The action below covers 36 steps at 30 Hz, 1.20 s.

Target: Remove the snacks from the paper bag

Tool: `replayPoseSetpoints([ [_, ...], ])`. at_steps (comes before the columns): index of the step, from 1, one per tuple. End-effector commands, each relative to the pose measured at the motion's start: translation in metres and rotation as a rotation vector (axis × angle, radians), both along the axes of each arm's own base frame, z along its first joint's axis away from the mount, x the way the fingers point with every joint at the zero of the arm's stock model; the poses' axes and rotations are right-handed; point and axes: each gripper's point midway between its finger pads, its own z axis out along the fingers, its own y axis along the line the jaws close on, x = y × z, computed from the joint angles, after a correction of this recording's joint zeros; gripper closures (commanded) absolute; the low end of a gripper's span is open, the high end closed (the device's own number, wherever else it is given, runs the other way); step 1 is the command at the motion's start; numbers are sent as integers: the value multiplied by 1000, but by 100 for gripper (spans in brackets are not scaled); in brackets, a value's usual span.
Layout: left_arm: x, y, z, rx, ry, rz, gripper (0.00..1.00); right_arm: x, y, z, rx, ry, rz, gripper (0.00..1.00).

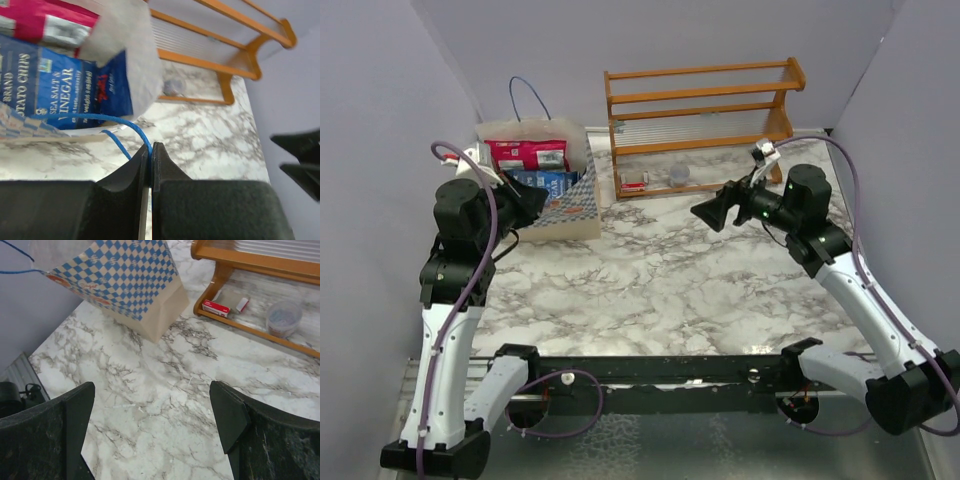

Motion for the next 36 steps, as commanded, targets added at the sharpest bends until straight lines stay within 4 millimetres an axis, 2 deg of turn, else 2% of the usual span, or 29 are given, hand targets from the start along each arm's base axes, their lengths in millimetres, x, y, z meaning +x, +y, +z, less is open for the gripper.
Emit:
replayPoseSetpoints([
  [1, -36, -48, 33, -22, -155, -306, 100, -2, 26, 24, 59, -40, 147, 1],
  [5, -66, -70, 38, -29, -196, -462, 100, 6, 43, 30, 51, -60, 179, 1],
  [10, -100, -90, 25, -80, -177, -627, 100, 13, 75, 40, 26, -105, 241, 1],
  [14, -124, -91, 16, -76, -155, -677, 100, 13, 113, 44, -16, -155, 309, 1],
  [17, -138, -83, 6, -43, -116, -647, 100, 18, 139, 47, -42, -187, 345, 1],
  [21, -149, -57, -2, 38, -70, -503, 100, 38, 171, 41, -84, -196, 322, 1],
  [25, -137, -5, -5, 131, -19, -179, 100, 64, 201, 31, -171, -157, 157, 1],
  [27, -133, 26, -9, 129, 19, 23, 100, 69, 216, 25, -204, -156, 155, 1],
  [30, -137, 65, -20, 90, 77, 285, 100, 78, 227, 32, -210, -209, 166, 0],
  [33, -137, 85, -20, 98, 68, 400, 100, 88, 242, 32, -221, -287, 207, 3],
  [36, -130, 88, -19, 79, 52, 435, 100, 96, 265, 34, -206, -328, 272, 7],
])
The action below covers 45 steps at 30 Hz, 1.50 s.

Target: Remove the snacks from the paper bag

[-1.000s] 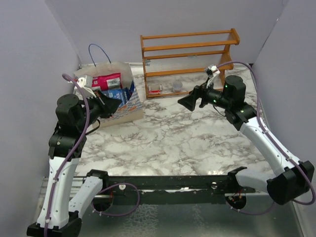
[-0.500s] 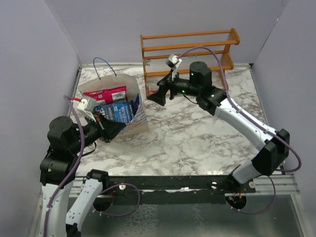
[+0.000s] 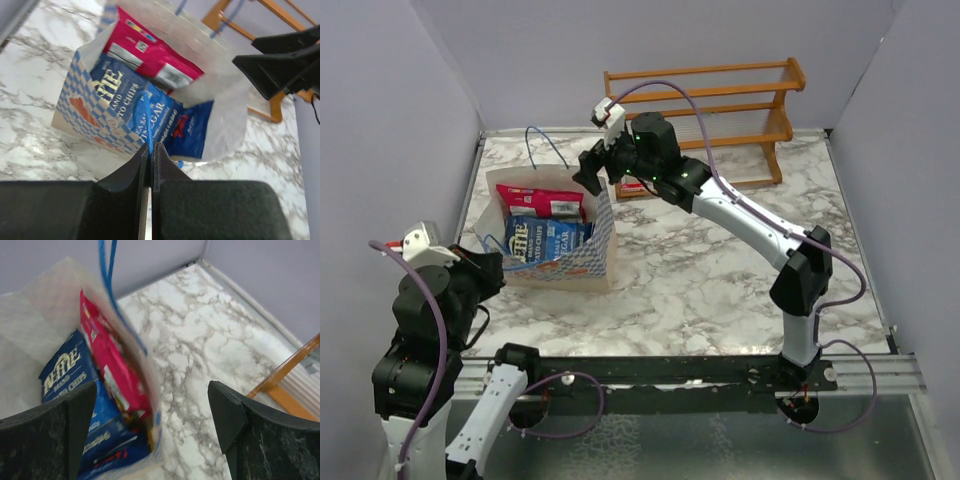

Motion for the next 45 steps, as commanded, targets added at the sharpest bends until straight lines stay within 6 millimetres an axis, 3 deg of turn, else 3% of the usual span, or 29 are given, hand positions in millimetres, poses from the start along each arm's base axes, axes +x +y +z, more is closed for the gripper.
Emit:
replayPoseSetpoints([
  [1, 6, 32, -3, -6, -12, 211, 100, 23, 26, 16, 11, -113, 49, 9],
  [5, 19, 17, -12, -40, -1, 153, 100, 33, 51, 33, 68, -152, 103, 12],
  [7, 22, 13, -15, -49, 4, 136, 100, 31, 63, 38, 89, -177, 146, 18],
  [11, 26, 12, -15, -36, 11, 127, 100, 21, 79, 57, 133, -240, 178, 20],
  [13, 28, 13, -14, -26, 13, 134, 100, 22, 81, 68, 163, -268, 139, 34],
  [18, 41, 10, -2, -23, -17, 120, 100, 25, 70, 82, 196, -235, 67, 96],
  [20, 49, 7, 2, -17, -21, 110, 100, 25, 56, 87, 198, -213, 8, 99],
  [24, 65, -2, 14, -1, -41, 65, 100, 20, 8, 111, 202, -199, -156, 99],
  [29, 83, -6, 28, 36, -69, 39, 100, -1, -48, 113, 155, -181, -275, 99],
  [35, 102, -20, 42, 50, -104, -33, 100, -21, -97, 98, 90, -143, -367, 99],
  [39, 114, -53, 37, 31, -113, -213, 100, -33, -126, 68, 42, -81, -437, 99],
  [45, 120, -103, 29, -20, -136, -499, 100, -40, -156, 55, 9, -52, -531, 99],
])
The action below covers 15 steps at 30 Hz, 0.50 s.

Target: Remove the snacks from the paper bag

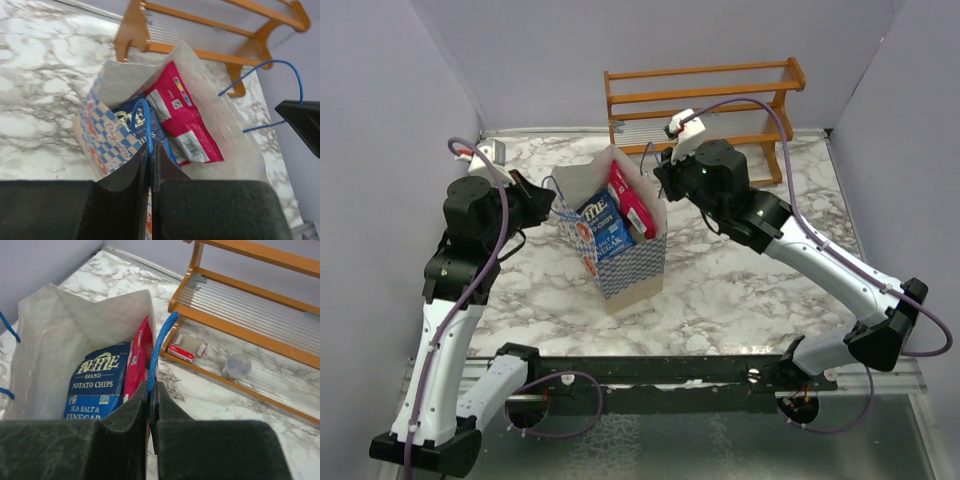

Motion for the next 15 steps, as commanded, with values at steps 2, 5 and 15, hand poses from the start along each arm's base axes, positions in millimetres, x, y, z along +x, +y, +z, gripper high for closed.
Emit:
replayPoseSetpoints([
  [2, -1, -52, 17, -57, -92, -310, 100, 3, -36, 15, 14, -14, -168, 99],
  [5, 0, -63, 18, -67, -81, -368, 100, 5, -44, 20, -9, -21, -204, 98],
  [15, -2, -29, -59, 77, 224, -175, 95, 10, -54, 11, -184, -67, -198, 60],
])
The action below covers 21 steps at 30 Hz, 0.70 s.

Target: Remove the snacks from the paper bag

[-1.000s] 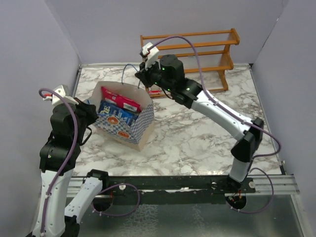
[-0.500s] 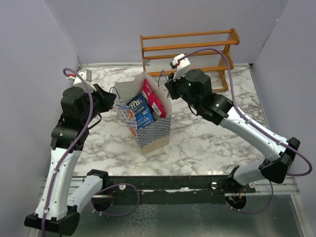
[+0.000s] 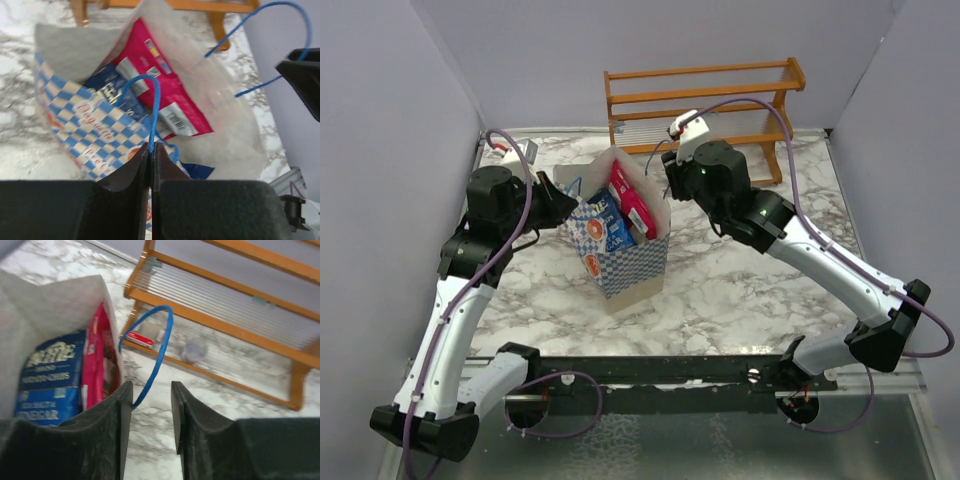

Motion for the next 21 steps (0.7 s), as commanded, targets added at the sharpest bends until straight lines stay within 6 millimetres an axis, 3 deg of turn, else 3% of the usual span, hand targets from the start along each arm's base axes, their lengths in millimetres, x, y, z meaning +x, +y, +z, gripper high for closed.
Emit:
replayPoseSetpoints([
  [1, -14, 32, -38, 147, 158, 128, 92, 3, -12, 17, -60, -34, -33, 57],
  [7, -49, 53, -61, 230, 299, 177, 81, -15, 11, 56, 89, 49, 72, 28],
  [11, -60, 55, -61, 253, 351, 162, 80, -24, 29, 56, 82, 153, 146, 17],
  [12, -63, 67, -73, 328, 388, 191, 81, -31, 40, 53, 81, 186, 212, 14],
  [16, -64, 76, -81, 367, 411, 227, 81, -35, 53, 72, 122, 175, 255, 13],
  [21, -62, 78, -98, 407, 447, 207, 82, -34, 67, 56, 23, 151, 285, 16],
])
